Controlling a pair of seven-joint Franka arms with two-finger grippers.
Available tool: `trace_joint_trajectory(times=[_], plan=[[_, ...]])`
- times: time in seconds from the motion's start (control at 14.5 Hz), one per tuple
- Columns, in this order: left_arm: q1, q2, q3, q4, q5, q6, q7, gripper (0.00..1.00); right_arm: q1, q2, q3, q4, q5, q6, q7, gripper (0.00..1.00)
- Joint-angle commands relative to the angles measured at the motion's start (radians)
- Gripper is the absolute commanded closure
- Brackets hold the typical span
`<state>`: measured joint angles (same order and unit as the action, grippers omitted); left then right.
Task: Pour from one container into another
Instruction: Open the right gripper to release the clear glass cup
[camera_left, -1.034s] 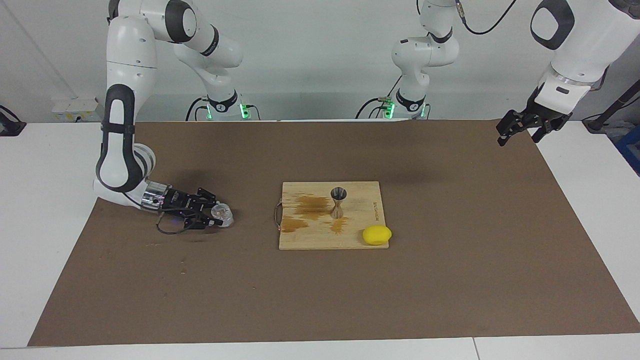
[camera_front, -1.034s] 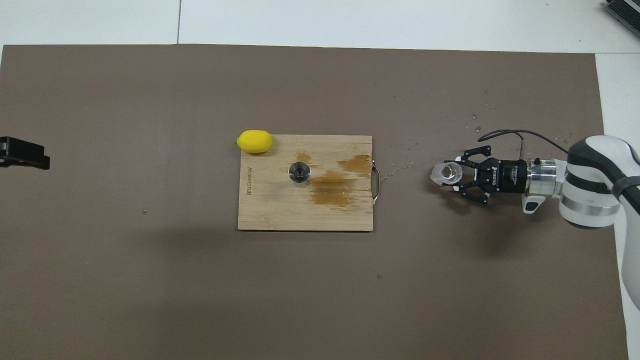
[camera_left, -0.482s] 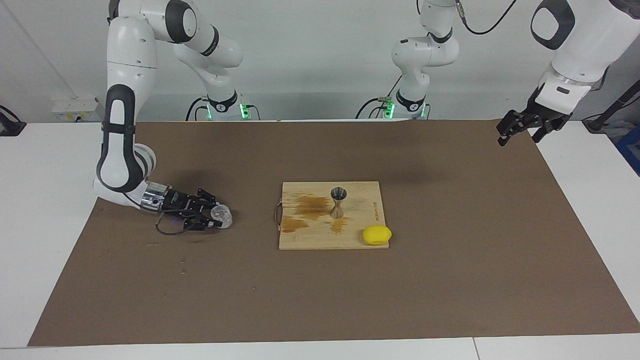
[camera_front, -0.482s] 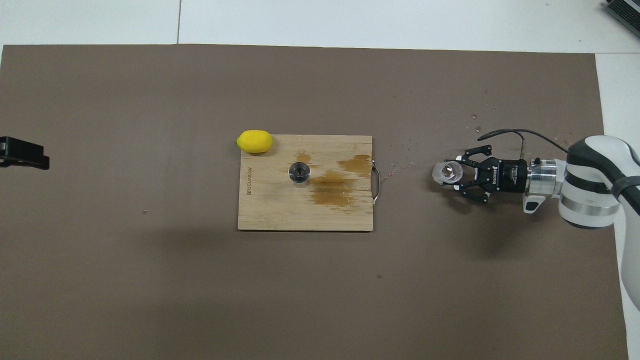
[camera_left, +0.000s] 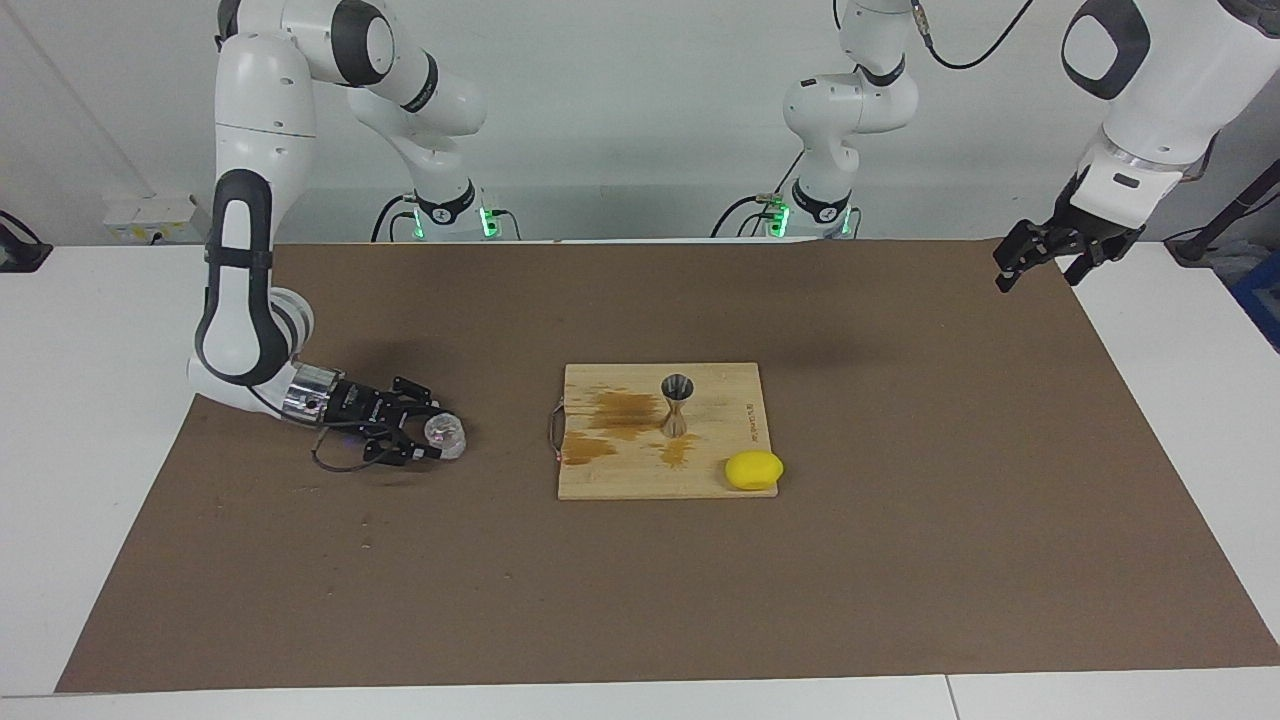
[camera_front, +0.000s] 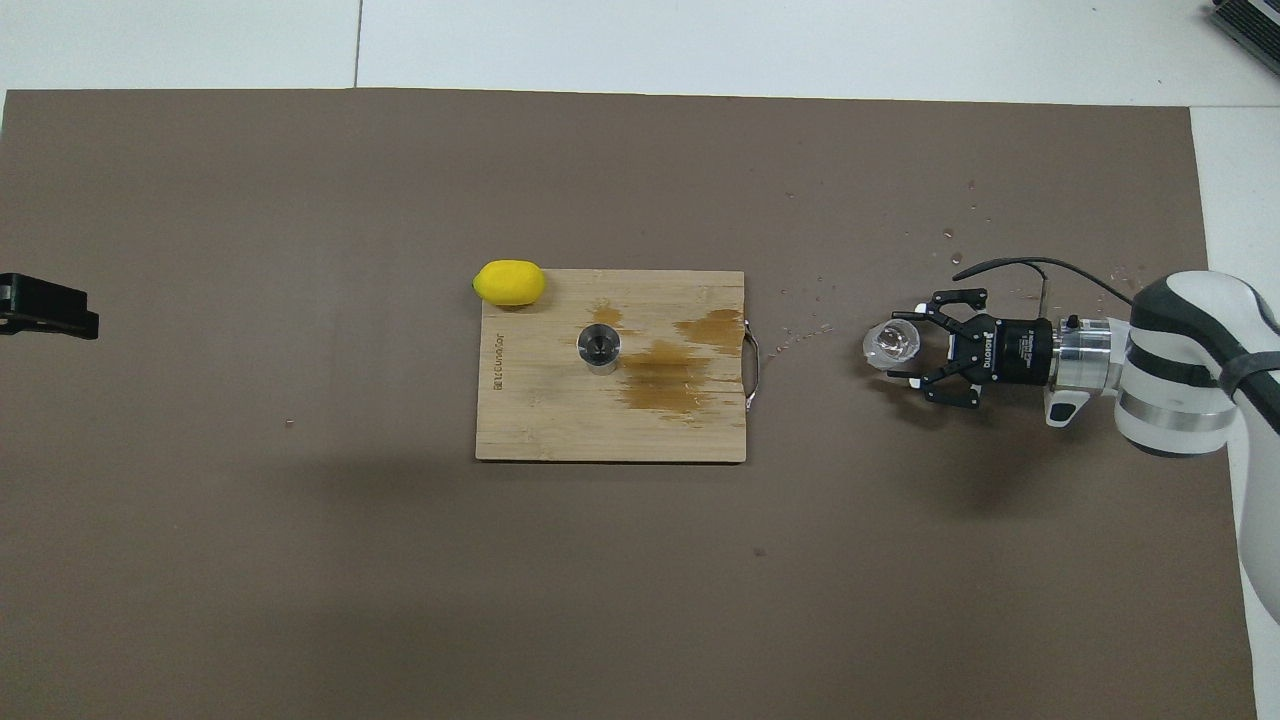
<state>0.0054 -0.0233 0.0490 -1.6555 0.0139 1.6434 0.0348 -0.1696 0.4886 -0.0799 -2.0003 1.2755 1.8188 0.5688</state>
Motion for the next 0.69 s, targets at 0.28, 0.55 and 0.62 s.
trace_joint_trajectory(times=[0.28,0.55,0.62], plan=[[-0.013,-0.004,0.012,0.005,0.006,0.003,-0.015,0.00,-0.002,-0.024,-0.001,0.002,0.024,0.002,0.046,0.02],[-0.013,-0.004,0.012,0.005,0.006,0.001,-0.015,0.00,-0.004,-0.102,-0.003,0.003,-0.030,-0.001,0.133,0.02],[-0.013,-0.004,0.012,0.005,0.006,0.001,-0.015,0.00,-0.004,-0.135,-0.003,0.002,-0.048,-0.001,0.181,0.02]])
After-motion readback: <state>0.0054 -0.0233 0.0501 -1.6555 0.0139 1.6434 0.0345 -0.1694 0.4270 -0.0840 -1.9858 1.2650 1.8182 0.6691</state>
